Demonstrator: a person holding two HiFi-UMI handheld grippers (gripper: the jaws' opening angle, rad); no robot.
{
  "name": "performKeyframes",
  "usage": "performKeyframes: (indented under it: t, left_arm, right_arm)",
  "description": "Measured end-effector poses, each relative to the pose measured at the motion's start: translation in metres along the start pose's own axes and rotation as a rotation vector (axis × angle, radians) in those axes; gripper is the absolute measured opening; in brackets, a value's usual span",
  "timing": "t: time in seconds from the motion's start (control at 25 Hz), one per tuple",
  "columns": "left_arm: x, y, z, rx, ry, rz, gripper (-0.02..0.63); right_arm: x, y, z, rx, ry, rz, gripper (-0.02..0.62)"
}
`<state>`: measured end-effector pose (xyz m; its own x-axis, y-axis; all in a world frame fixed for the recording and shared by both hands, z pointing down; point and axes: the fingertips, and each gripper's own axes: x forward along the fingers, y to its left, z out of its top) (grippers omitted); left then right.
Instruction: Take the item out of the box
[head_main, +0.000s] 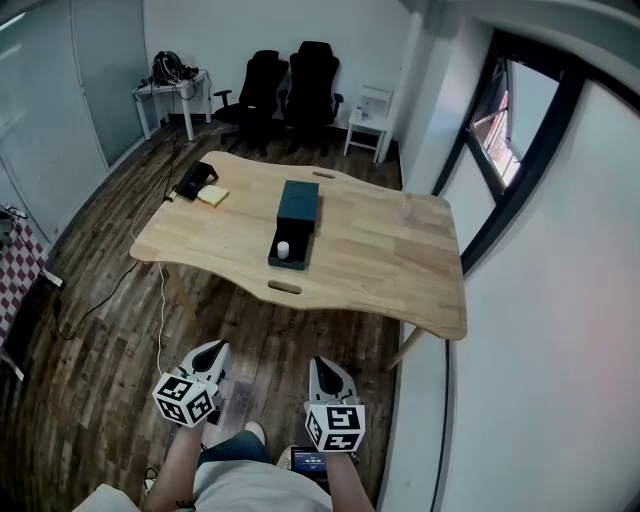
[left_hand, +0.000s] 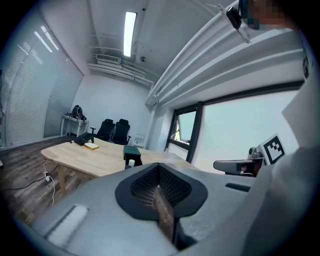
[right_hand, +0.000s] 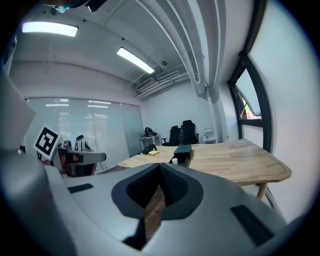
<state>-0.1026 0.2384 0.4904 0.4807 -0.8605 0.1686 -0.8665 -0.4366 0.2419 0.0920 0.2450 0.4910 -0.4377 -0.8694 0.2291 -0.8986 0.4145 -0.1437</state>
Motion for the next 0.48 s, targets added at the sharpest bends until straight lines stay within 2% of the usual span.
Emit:
performKeyframes:
  t: [0.28, 0.48]
  left_arm:
    - [0.062, 0.016, -0.003, -0.006, 0.012, -0.005, 0.002]
    - [0.134, 0.032, 0.009, -0.003, 0.018, -0.058, 0.002]
  right_arm:
    - [0.041, -0.034, -0.001, 0.007, 0.002, -0.004, 0.005]
    - [0.088, -0.079, 0.001, 0.030, 0.035, -0.056, 0.005]
